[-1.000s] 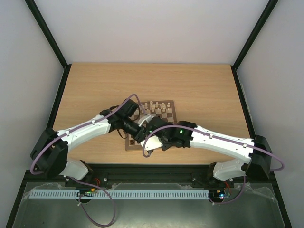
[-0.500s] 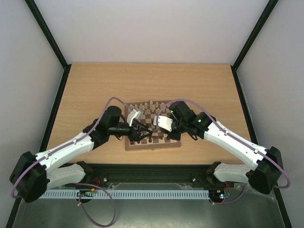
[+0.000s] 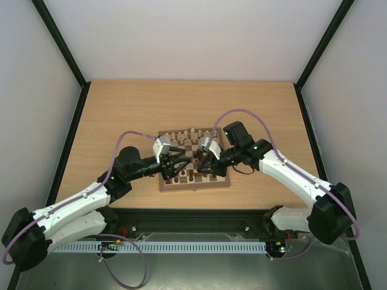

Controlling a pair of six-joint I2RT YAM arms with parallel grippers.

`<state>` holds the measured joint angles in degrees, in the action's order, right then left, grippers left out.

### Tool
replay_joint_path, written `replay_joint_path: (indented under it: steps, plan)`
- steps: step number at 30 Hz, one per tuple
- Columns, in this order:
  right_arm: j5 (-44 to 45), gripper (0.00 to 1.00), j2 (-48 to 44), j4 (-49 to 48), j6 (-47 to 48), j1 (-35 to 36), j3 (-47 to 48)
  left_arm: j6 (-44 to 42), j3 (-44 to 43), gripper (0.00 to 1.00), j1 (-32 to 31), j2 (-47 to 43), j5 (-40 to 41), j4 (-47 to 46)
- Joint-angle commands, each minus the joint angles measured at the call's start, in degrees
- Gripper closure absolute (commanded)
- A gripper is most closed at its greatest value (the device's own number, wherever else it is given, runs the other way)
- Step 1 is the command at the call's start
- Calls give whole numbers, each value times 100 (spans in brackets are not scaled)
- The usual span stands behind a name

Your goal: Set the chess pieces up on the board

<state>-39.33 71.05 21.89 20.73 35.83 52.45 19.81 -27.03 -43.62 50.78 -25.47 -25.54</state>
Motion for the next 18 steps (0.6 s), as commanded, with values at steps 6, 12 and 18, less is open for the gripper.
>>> replay_joint_path:
  steps: [6, 12, 18]
  plan:
    - [-1433, 87, 62, 276, 24, -23, -126, -644, -382, 50, -587, 722, -302, -228]
    - [-1481, 86, -27, 280, 70, -28, -198, -676, -381, 63, -669, 796, -468, -135]
    - [-1568, 86, -21, 327, 87, -33, -174, -711, -447, 72, -697, 882, -630, -1]
